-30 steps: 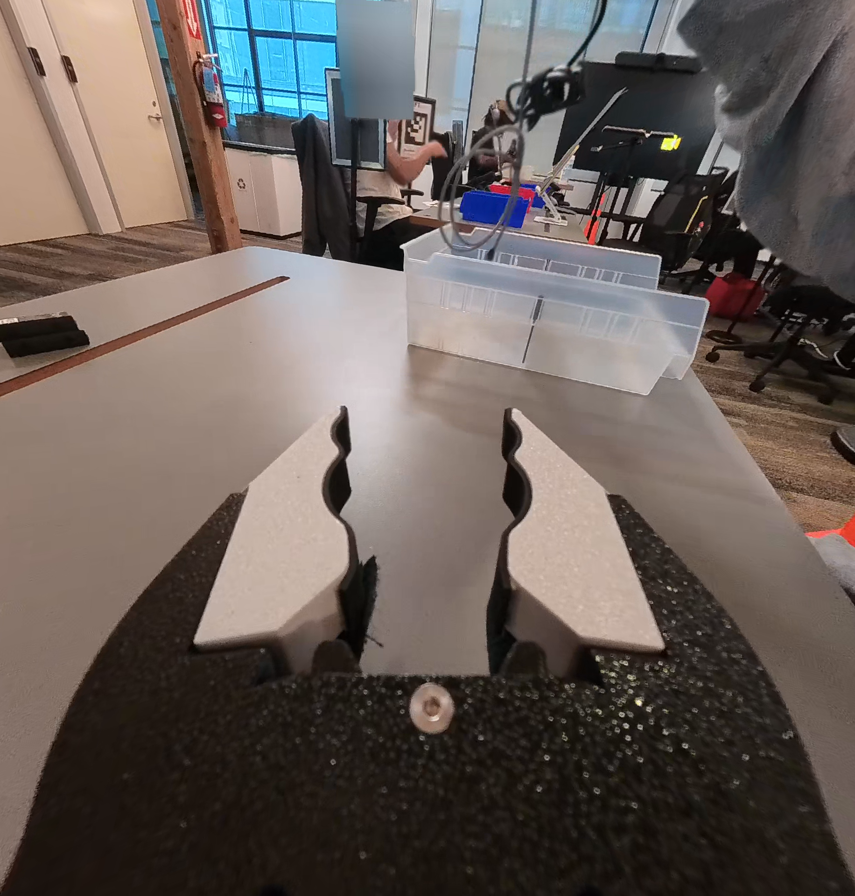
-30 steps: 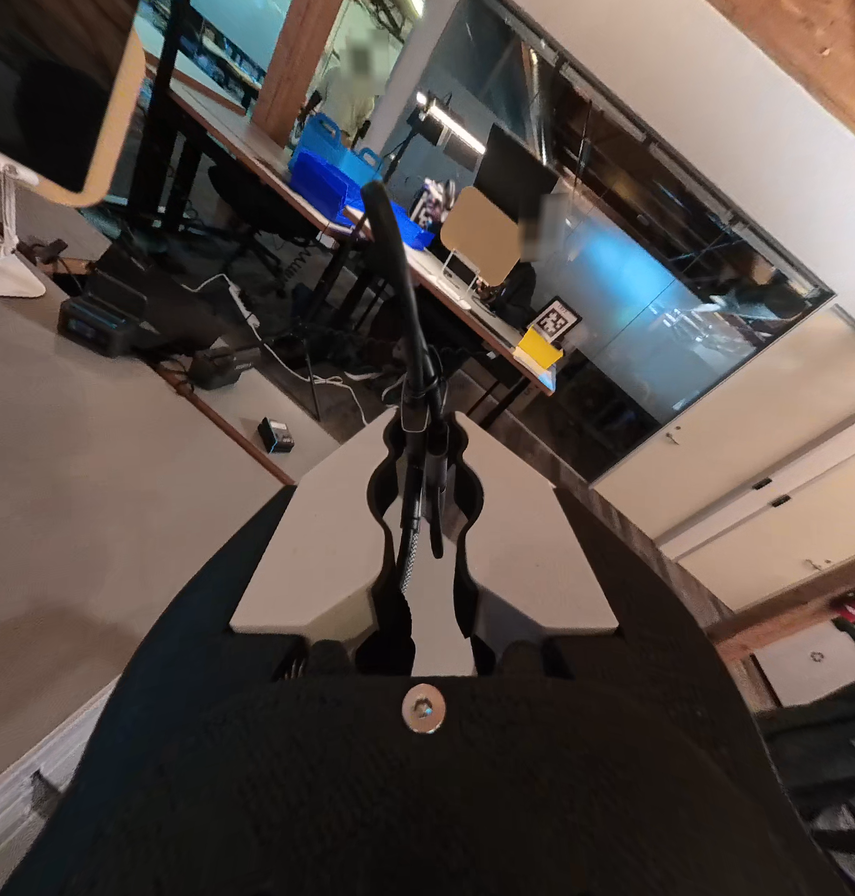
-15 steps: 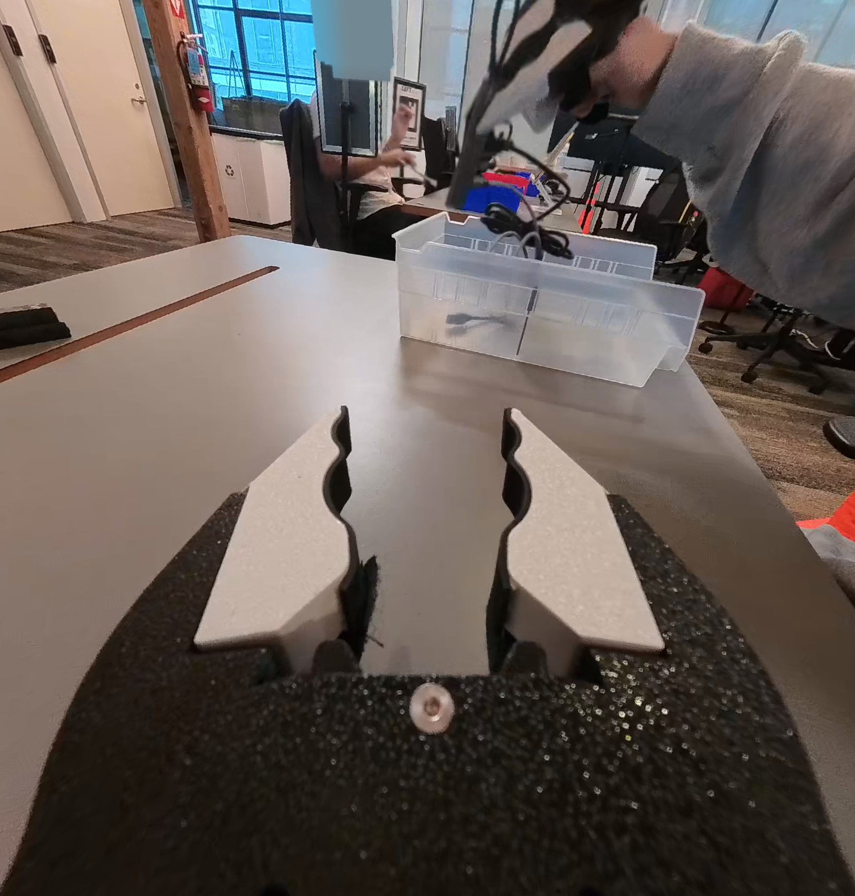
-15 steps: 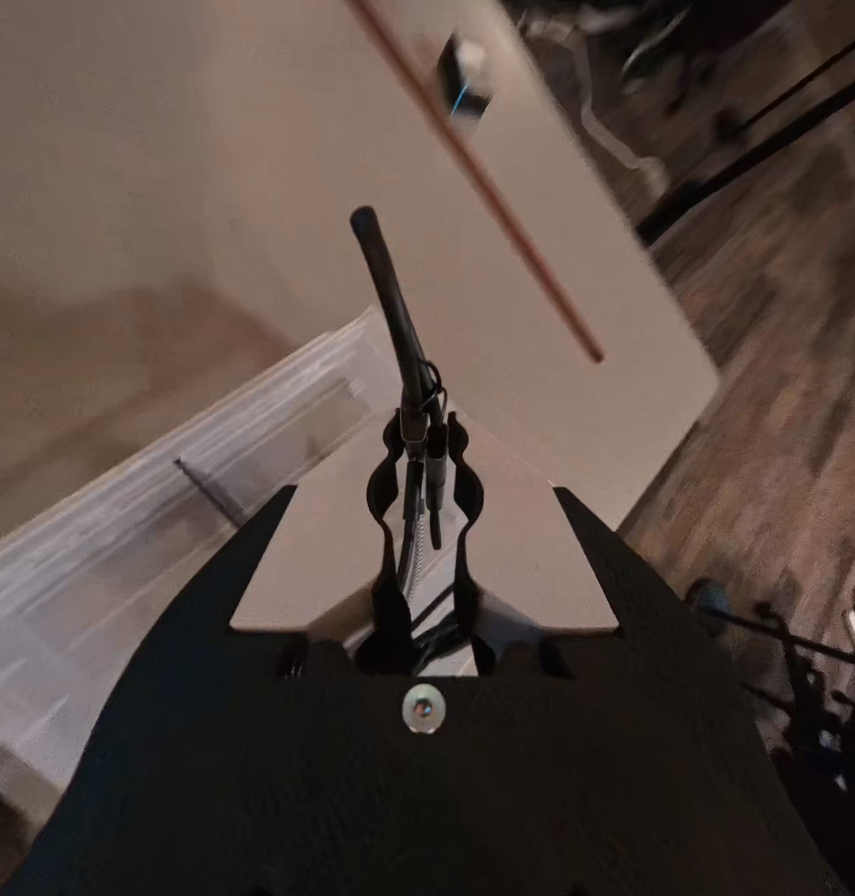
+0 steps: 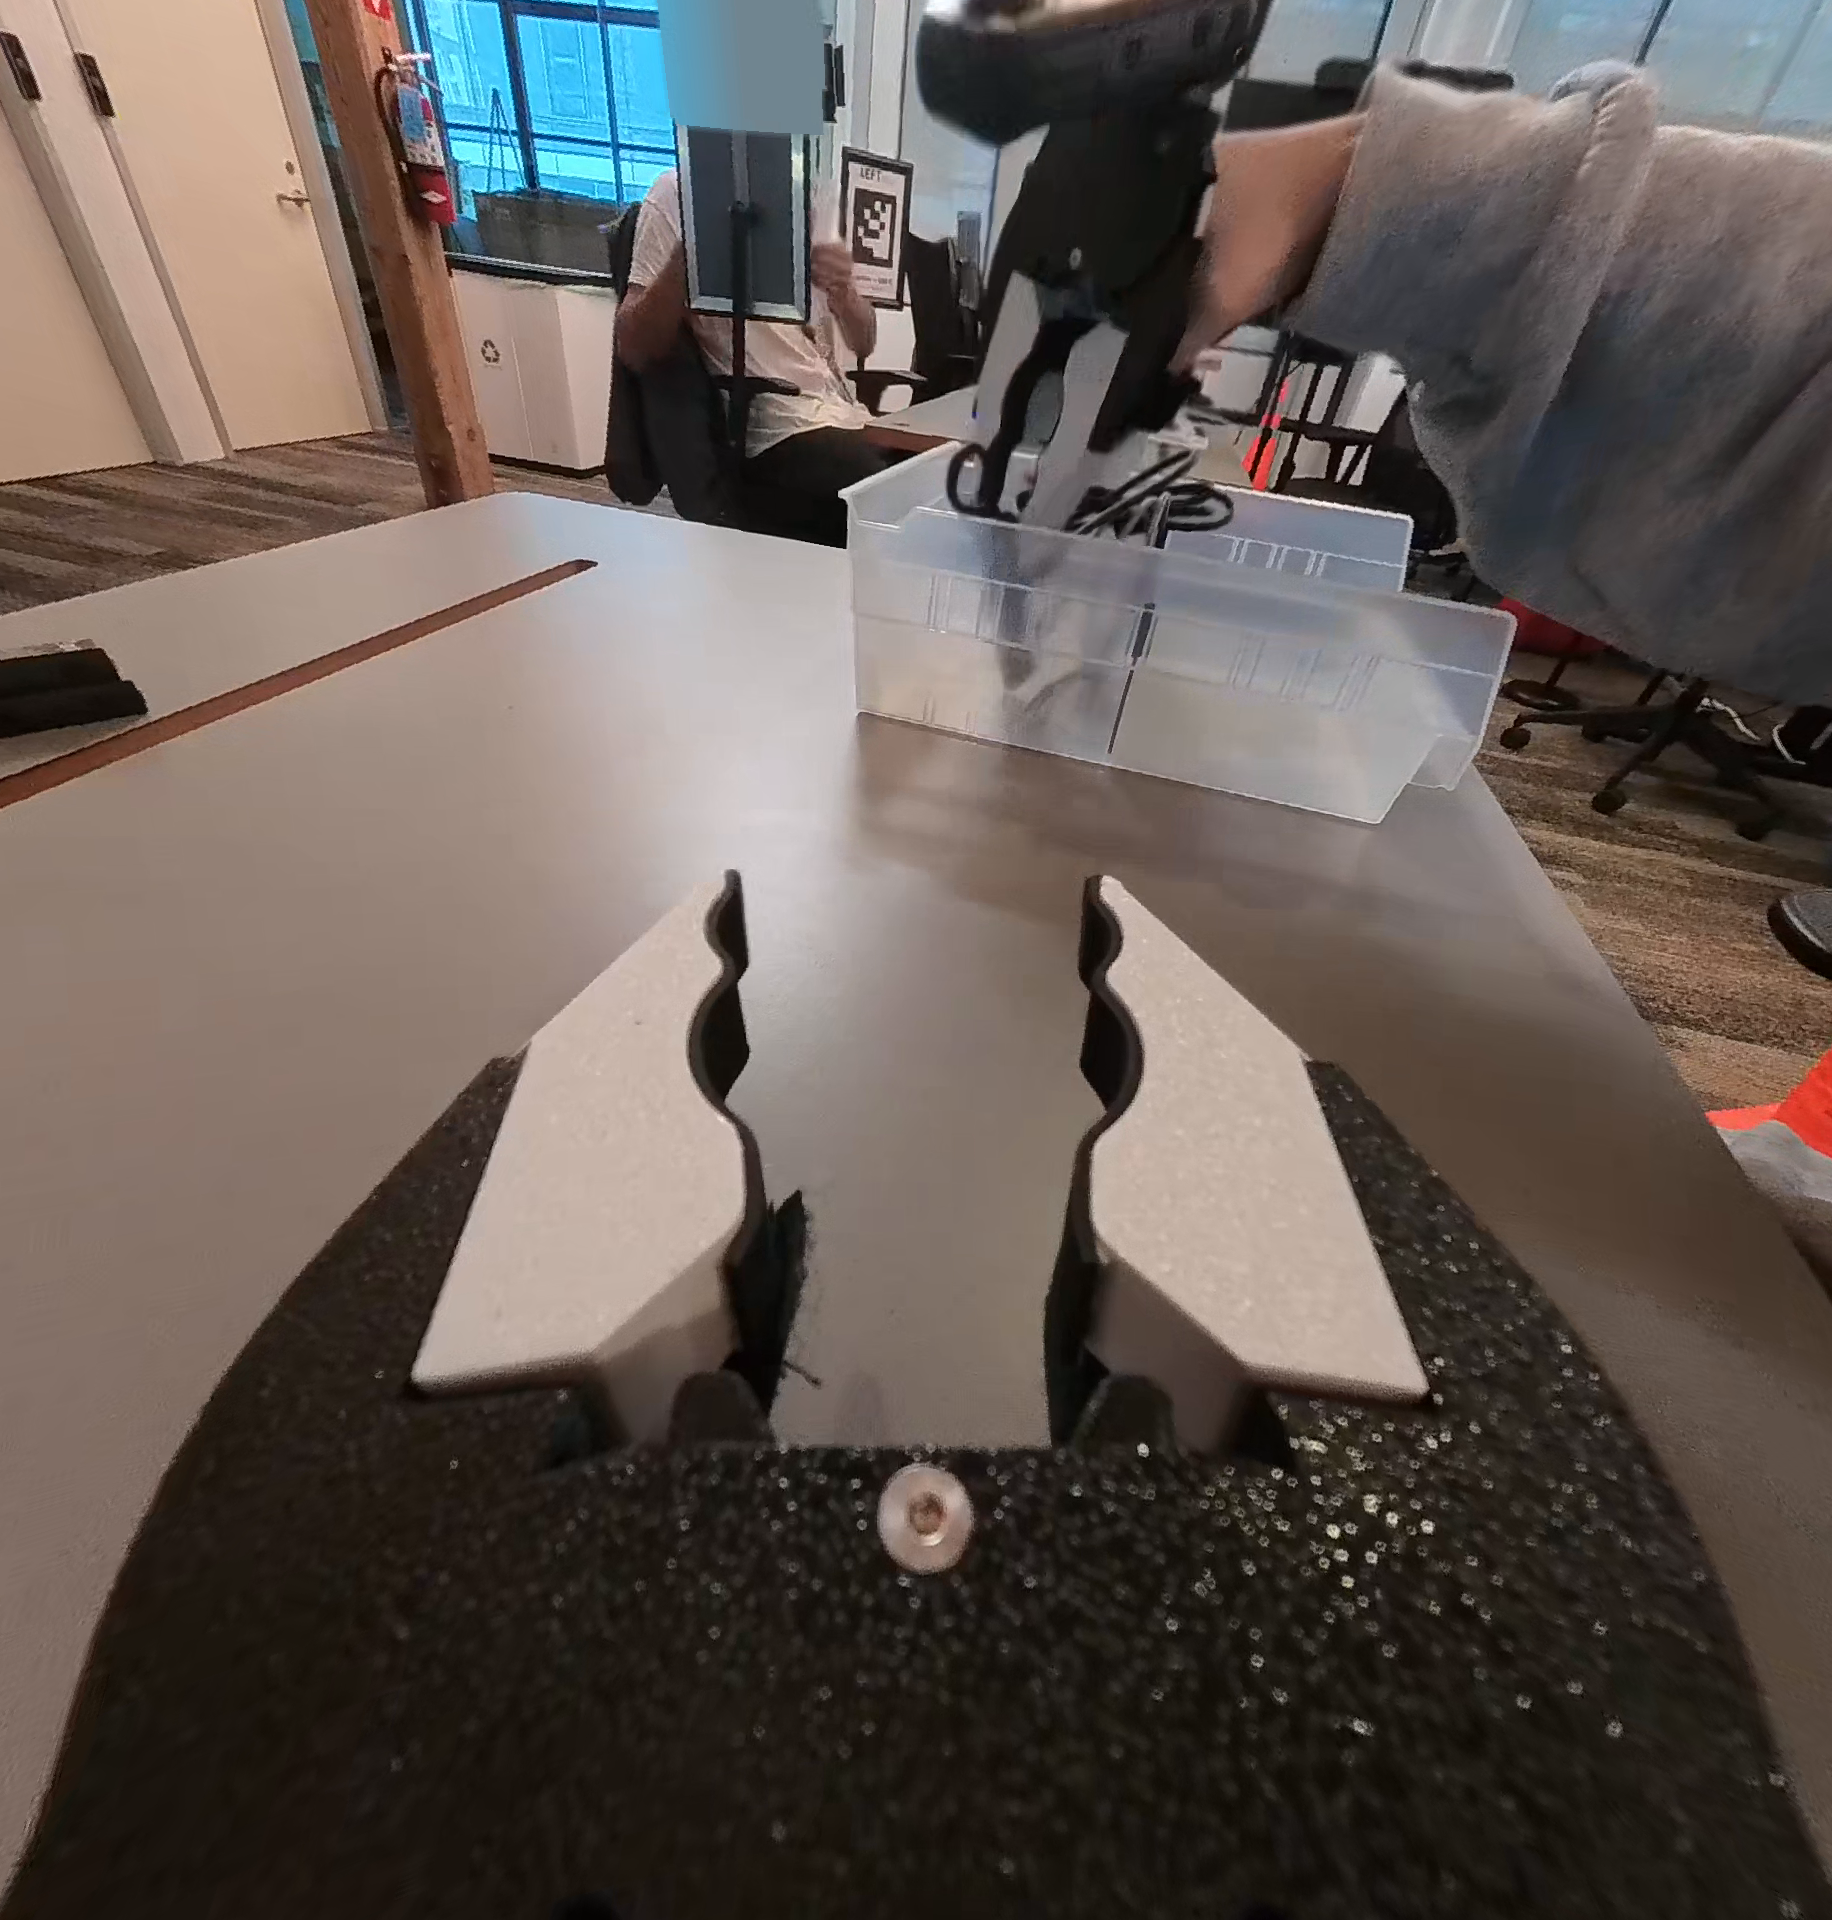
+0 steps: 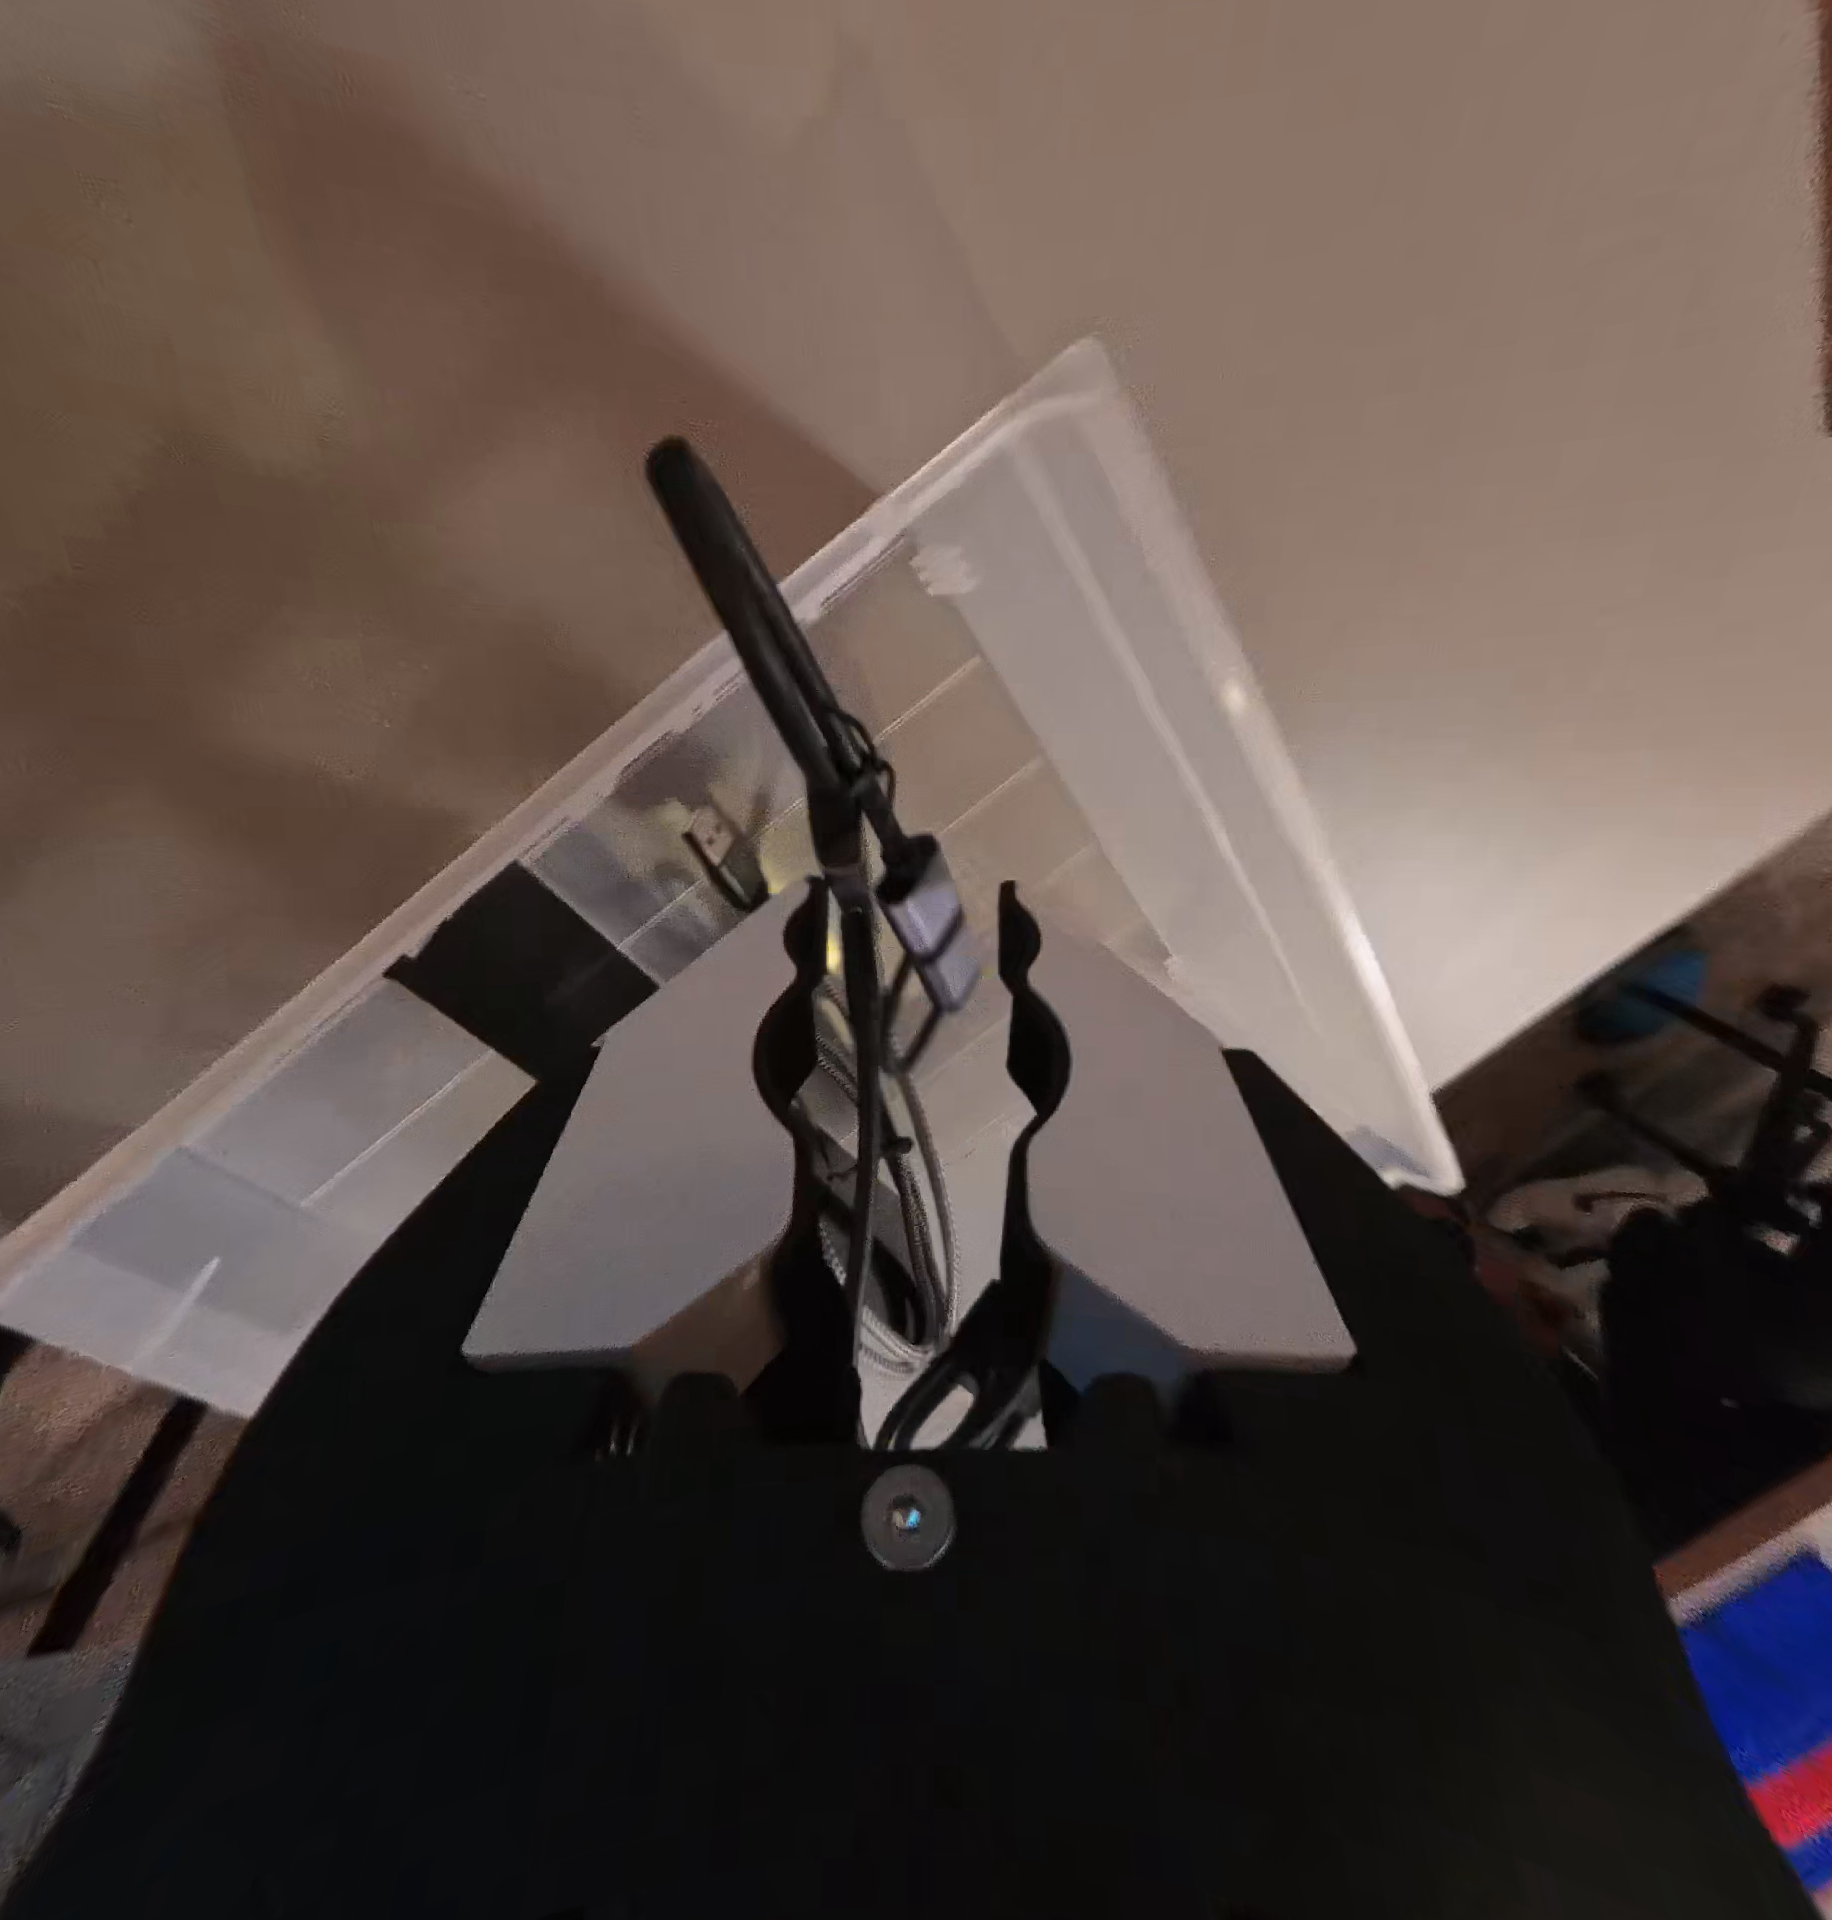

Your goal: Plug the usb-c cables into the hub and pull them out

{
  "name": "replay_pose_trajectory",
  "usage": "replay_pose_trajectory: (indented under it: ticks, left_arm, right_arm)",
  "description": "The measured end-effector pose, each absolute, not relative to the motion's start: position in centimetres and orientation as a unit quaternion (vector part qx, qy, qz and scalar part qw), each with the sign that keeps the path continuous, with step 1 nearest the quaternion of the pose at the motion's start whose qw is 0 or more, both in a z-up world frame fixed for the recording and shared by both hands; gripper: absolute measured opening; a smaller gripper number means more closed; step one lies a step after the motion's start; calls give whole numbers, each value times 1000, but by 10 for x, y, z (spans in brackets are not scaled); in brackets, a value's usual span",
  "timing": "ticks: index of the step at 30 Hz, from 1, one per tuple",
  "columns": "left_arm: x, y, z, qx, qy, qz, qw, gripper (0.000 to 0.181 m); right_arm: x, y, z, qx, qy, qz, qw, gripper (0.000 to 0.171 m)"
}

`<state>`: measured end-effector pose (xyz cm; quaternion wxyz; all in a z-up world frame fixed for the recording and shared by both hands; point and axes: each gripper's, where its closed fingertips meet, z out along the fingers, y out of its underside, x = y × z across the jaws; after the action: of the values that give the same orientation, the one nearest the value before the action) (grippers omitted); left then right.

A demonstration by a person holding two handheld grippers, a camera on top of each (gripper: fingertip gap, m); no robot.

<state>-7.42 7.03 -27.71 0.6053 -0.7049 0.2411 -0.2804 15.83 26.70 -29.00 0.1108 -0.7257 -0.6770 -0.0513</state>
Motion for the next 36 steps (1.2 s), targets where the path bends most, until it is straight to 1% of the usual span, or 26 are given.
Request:
replay_pose_trajectory:
  ticks: [3,6,11,13,15,18,19,21,23,25,27,28,31,36]
  left_arm:
    - [-78,73,-276,-705,236,-267,614,65]
    - [-83,74,-272,-699,229,-257,627,64]
    - [-92,82,-274,-711,215,-199,639,72]
    - [-96,84,-277,-718,219,-166,640,72]
    - [-98,85,-279,-720,223,-142,641,67]
    - [-99,85,-277,-718,220,-133,646,68]
    - [-100,86,-276,-719,216,-131,648,70]
    - [-104,88,-276,-720,208,-125,650,74]
    - [-107,89,-276,-722,203,-117,651,78]
    - [-112,91,-277,-725,197,-106,651,81]
    - [-112,91,-275,-723,193,-105,655,83]
    - [-112,91,-273,-720,191,-104,659,83]
    - [-114,92,-272,-714,194,-83,668,83]
    - [-114,88,-266,-706,198,-66,677,81]
  right_arm:
    - [148,274,-250,-738,-644,-44,197,42]
    - [133,271,-194,-729,-603,-34,323,47]
    - [67,203,-106,-652,-505,70,561,53]
    - [38,170,-98,-601,-503,101,614,54]
    - [7,150,-105,-550,-510,123,650,53]
    - [-44,142,-137,-498,-512,205,669,53]
    - [-60,145,-151,-488,-503,240,672,57]
    - [-78,166,-182,-499,-464,276,678,73]
    - [-82,184,-211,-518,-427,294,681,80]
    - [-81,186,-231,-501,-412,311,695,79]
    - [-83,186,-244,-483,-442,288,698,77]
    - [-82,187,-244,-483,-442,292,697,75]
    - [-81,178,-236,-469,-423,361,686,73]
    - [-81,185,-238,-467,-417,366,688,67]
